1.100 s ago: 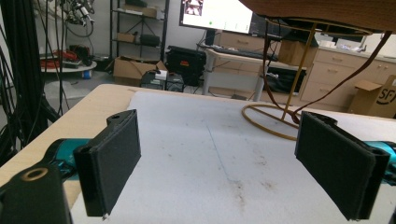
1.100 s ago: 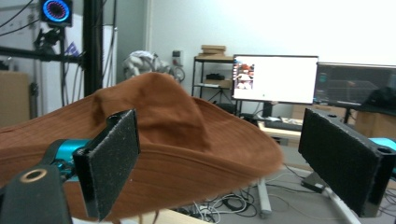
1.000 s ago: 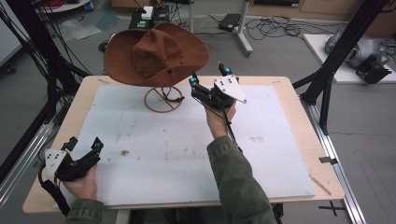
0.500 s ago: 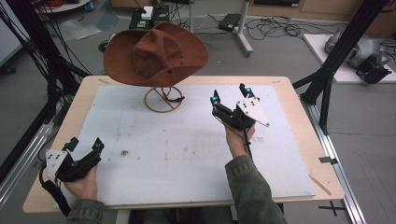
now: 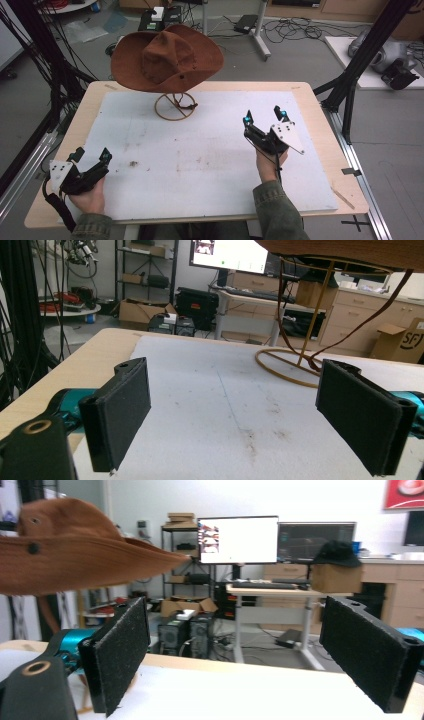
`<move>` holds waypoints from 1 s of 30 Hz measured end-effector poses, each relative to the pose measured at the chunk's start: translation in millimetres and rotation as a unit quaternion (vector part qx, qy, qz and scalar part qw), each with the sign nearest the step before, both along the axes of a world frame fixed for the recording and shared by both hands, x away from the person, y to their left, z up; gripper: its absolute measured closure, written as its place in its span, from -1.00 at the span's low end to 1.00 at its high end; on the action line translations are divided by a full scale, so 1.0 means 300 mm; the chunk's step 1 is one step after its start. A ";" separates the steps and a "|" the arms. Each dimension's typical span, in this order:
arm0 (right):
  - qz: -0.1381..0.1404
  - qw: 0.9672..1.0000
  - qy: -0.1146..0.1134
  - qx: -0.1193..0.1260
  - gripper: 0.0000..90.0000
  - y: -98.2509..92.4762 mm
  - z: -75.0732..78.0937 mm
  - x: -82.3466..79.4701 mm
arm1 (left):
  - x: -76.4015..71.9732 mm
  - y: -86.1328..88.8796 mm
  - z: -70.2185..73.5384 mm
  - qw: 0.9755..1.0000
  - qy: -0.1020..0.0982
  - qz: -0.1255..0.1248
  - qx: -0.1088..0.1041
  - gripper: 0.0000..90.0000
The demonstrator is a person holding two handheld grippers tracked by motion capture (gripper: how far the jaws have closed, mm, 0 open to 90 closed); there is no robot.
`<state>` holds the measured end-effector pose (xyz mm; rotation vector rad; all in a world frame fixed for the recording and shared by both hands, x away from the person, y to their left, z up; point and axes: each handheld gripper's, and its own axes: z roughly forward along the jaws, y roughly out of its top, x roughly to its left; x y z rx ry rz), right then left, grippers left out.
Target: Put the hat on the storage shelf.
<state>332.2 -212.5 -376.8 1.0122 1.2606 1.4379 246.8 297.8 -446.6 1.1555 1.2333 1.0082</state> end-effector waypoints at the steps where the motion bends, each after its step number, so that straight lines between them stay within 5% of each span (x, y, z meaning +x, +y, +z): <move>1: -0.014 1.000 0.005 -0.002 -0.73 -0.032 -0.020 -0.015 | -0.001 0.000 0.000 1.000 0.000 0.000 0.001 -0.68; 16: -0.067 0.997 0.034 0.006 -0.73 -0.226 -0.123 -0.100 | -0.003 -0.002 0.000 1.000 0.001 0.001 0.003 -0.68; 30: -0.069 0.995 0.073 0.019 -0.73 -0.322 -0.182 -0.154 | -0.012 -0.006 0.003 1.000 0.000 0.000 0.003 -0.68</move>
